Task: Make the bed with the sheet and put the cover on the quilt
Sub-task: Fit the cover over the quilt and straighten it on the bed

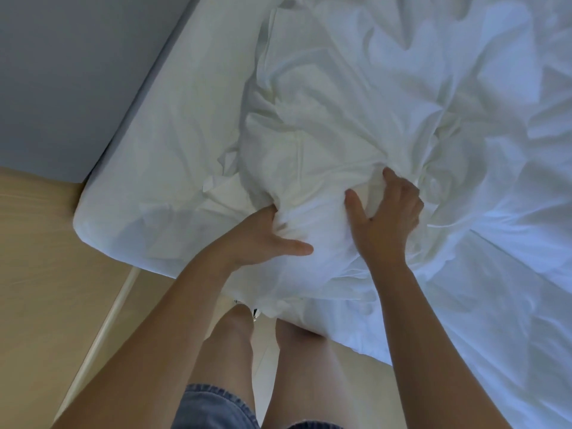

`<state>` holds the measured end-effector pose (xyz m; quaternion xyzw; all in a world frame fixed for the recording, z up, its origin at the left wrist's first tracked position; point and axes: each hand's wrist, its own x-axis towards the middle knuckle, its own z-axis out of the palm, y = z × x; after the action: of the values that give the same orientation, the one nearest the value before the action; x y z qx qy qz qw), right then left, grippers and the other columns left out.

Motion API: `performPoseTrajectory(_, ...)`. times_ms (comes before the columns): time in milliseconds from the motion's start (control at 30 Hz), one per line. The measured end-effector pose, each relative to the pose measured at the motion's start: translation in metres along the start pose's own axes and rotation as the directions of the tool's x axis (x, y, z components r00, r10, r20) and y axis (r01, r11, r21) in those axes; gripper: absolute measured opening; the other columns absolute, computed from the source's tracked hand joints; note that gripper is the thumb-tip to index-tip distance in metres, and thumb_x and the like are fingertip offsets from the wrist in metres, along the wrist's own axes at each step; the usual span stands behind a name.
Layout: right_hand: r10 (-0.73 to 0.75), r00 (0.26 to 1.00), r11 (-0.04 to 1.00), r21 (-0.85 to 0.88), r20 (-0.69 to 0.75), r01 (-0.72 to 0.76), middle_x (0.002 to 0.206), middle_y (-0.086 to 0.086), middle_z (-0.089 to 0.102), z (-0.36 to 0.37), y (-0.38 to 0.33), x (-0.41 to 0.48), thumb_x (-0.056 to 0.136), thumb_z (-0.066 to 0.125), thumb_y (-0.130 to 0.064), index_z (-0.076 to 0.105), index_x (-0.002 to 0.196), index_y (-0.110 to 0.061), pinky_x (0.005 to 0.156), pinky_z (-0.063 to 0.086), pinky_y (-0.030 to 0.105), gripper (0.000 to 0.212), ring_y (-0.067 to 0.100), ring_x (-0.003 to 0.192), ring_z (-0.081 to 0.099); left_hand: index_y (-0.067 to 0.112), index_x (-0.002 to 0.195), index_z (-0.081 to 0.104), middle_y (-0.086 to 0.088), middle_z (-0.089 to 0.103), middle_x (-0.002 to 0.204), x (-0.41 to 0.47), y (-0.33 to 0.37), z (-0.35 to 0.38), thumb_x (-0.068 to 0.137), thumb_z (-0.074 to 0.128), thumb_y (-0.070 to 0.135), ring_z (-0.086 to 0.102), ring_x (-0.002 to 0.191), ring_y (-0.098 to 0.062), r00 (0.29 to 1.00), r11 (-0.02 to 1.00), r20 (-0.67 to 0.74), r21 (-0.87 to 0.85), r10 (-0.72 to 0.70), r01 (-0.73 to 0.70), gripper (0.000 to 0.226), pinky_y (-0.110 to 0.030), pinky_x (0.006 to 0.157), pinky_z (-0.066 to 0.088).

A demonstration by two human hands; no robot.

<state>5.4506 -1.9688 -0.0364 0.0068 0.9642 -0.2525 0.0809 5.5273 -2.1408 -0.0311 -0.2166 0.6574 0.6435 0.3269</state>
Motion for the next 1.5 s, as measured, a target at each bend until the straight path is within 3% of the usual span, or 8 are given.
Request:
performPoseTrajectory(200, -0.319, 0.945, 0.939, -0.117, 0.068, 0.325, 0.135, 0.011, 0.048, 0.015, -0.027, 0.025, 0.080, 0.045, -0.065, 0.036, 0.144, -0.016, 0.106, 0.022, 0.054, 0.081, 0.028, 0.127, 0.040, 0.031, 0.129, 0.052, 0.017, 0.064, 0.116, 0.005, -0.012, -0.003, 0.085, 0.066, 0.036, 0.059, 0.106, 0.002, 0.984, 0.970, -0.173, -0.229, 0.038, -0.078, 0.046, -0.016, 0.085, 0.047)
performPoseTrajectory(367, -0.524, 0.841, 0.827, -0.155, 0.135, 0.540, 0.073, 0.009, 0.059, 0.028, -0.050, 0.053, 0.098, 0.043, -0.029, 0.054, 0.079, -0.008, 0.069, 0.027, 0.032, 0.030, 0.032, 0.069, 0.055, 0.007, 0.119, 0.064, -0.007, 0.063, 0.086, 0.019, 0.004, -0.031, 0.087, 0.051, 0.058, 0.064, 0.076, -0.017, 0.959, 0.666, -0.184, -0.745, -0.217, 0.007, 0.062, -0.026, 0.070, 0.050)
performPoseTrajectory(533, -0.496, 0.868, 0.861, -0.119, 0.019, 0.495, 0.072, 0.009, 0.058, 0.039, -0.044, 0.052, 0.097, 0.044, -0.027, 0.057, 0.077, -0.006, 0.066, 0.030, 0.033, 0.031, 0.027, 0.067, 0.049, 0.010, 0.082, 0.063, -0.012, 0.049, 0.076, 0.060, 0.026, -0.049, 0.087, 0.057, 0.014, 0.040, 0.068, -0.019, 0.825, 0.950, -0.535, -0.313, -0.182, 0.007, 0.008, -0.027, 0.057, 0.034)
performPoseTrajectory(733, -0.427, 0.904, 0.903, -0.060, -0.024, 0.425, 0.067, 0.003, 0.049, 0.039, -0.046, 0.050, 0.095, 0.046, -0.023, 0.047, 0.072, -0.013, 0.066, 0.030, 0.034, 0.025, 0.023, 0.063, 0.043, 0.011, 0.058, 0.054, -0.010, 0.052, 0.064, 0.113, 0.049, -0.092, 0.092, 0.051, 0.013, 0.051, 0.064, -0.023, 0.630, 0.991, -0.764, 0.101, 0.136, -0.092, 0.034, -0.029, 0.058, 0.037)
performPoseTrajectory(867, -0.360, 0.928, 0.911, -0.180, 0.094, 0.372, 0.077, 0.008, 0.054, 0.041, -0.056, 0.058, 0.100, 0.037, -0.026, 0.046, 0.085, -0.011, 0.067, 0.032, 0.036, 0.024, 0.034, 0.073, 0.053, -0.003, 0.105, 0.059, -0.019, 0.052, 0.118, 0.151, 0.064, -0.091, 0.096, 0.039, 0.013, 0.056, 0.102, -0.027, 0.650, 0.990, -0.747, 0.122, 0.141, -0.076, 0.027, -0.026, 0.082, 0.040)
performPoseTrajectory(1067, -0.215, 0.977, 0.946, -0.248, 0.007, 0.210, 0.106, 0.016, 0.057, 0.033, -0.047, 0.110, 0.102, 0.033, -0.028, 0.051, 0.106, -0.002, 0.069, 0.031, 0.033, 0.032, 0.036, 0.091, 0.055, 0.011, 0.114, 0.053, -0.002, 0.045, 0.114, 0.109, 0.036, -0.079, 0.091, 0.057, 0.036, 0.053, 0.095, -0.016, 0.654, 0.981, -0.734, 0.099, 0.183, -0.164, 0.035, -0.022, 0.085, 0.041)
performPoseTrajectory(1200, -0.275, 0.961, 0.939, -0.205, 0.036, 0.276, 0.107, 0.018, 0.057, 0.048, -0.044, 0.104, 0.100, 0.039, -0.026, 0.056, 0.105, 0.000, 0.075, 0.037, 0.039, 0.031, 0.035, 0.099, 0.053, 0.015, 0.078, 0.049, 0.001, 0.050, 0.074, 0.074, 0.010, -0.060, 0.091, 0.057, 0.036, 0.045, 0.066, -0.008, 0.826, 0.998, -0.562, -0.009, 0.046, -0.061, 0.026, -0.021, 0.062, 0.036)
performPoseTrajectory(1500, -0.274, 0.961, 0.962, -0.014, -0.043, 0.274, 0.117, 0.020, 0.051, 0.035, -0.075, -0.013, 0.079, 0.050, -0.062, 0.051, 0.121, 0.001, 0.095, 0.030, 0.032, 0.076, 0.027, 0.109, 0.040, 0.022, 0.064, 0.023, 0.010, 0.035, 0.061, 0.115, 0.024, -0.056, 0.101, 0.041, 0.021, 0.035, 0.051, 0.001, 0.592, 0.958, -0.791, -0.027, 0.154, -0.286, 0.041, -0.017, 0.051, 0.028)
